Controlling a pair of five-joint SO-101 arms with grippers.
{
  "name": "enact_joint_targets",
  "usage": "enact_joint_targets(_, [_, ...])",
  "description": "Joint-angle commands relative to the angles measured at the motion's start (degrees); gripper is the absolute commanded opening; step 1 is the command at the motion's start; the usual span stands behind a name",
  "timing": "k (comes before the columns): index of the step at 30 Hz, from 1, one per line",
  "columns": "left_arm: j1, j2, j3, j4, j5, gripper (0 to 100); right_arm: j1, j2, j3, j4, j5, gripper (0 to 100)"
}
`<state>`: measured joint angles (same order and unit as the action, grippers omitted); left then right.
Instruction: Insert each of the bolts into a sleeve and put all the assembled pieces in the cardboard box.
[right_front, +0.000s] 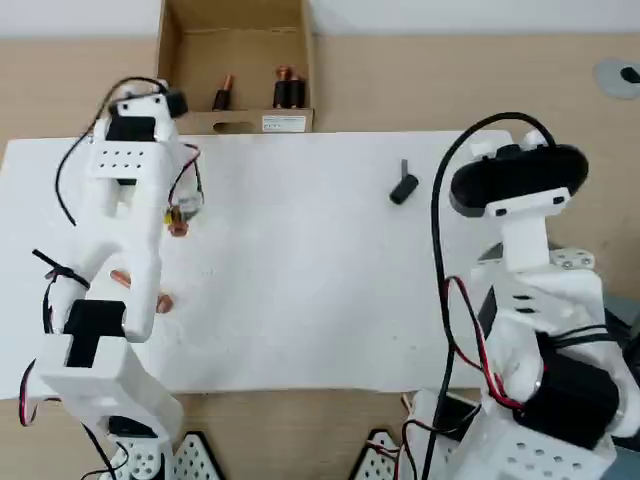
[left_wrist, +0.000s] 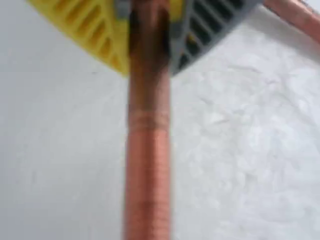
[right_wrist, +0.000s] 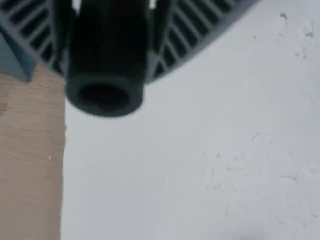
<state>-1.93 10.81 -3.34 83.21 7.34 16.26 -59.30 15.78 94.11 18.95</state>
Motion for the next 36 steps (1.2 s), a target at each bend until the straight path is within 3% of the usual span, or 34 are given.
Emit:
enact_joint_targets(1, [-0.09, -0.57, -3.52, 0.18, 5.8, 1, 0.48, -0.48, -3.56, 0.7, 0.53, 1.2])
enact_joint_targets(5, [-3.08, -0.57, -3.87, 0.0, 9.14, 1, 0.57, -0.57, -4.09, 1.05, 0.53, 1.2])
enact_joint_targets(7, [-5.89, -0.75, -3.78, -1.58, 14.07, 1, 0.66, -0.57, -4.35, 1.05, 0.53, 1.2])
enact_joint_targets(13, [-12.92, -0.57, -3.43, -2.9, 37.1, 1, 0.48, -0.57, -5.23, 2.2, 0.53, 1.2])
enact_joint_targets(25, [-14.07, -0.57, 2.11, -3.16, 76.13, 1, 0.48, -0.31, -7.87, 3.69, 0.44, 1.2])
enact_joint_targets(36, [-13.98, -0.57, 3.34, -3.16, 79.21, 1, 0.66, -0.48, -8.57, 3.87, 0.53, 1.2])
